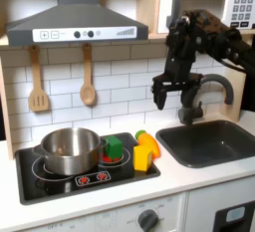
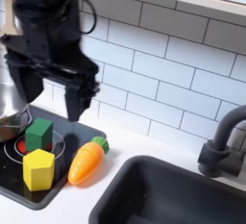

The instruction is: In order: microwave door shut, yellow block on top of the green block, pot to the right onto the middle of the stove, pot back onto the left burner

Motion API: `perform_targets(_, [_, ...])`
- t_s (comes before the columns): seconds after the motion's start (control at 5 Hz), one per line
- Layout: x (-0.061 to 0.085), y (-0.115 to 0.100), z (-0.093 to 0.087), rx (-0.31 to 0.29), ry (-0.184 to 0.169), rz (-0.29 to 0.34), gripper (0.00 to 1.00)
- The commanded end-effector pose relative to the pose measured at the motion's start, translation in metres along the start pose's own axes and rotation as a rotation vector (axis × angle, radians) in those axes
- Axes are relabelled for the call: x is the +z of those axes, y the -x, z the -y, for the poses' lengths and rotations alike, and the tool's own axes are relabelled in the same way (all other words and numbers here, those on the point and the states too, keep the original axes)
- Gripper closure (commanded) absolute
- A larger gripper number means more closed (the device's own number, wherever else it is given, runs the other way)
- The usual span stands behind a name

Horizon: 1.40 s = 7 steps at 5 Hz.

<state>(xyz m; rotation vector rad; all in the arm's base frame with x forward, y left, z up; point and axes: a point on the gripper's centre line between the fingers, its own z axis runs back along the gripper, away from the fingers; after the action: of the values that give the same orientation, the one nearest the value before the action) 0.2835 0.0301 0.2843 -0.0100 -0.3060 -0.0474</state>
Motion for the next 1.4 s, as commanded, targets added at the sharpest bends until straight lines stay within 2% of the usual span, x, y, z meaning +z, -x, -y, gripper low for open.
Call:
perform_targets(0.0, [-0.016, 0.007, -0.02, 0.04, -0.025, -0.012, 0.0])
perform_targets(0.2, [-0.025, 0.005, -0.022, 0.079, -0.029, -0.008, 0.0])
perform_targets(0.4, [-0.032, 0.003, -0.021, 0.067, -0.042, -0.001, 0.0])
perform_targets(0.6, [-0.046, -0.001, -0.022, 0.063, -0.051, 0.007, 0.0])
perform_targets(1.2, [-0.074, -0.004, -0.033, 0.128, -0.058, -0.068, 0.0])
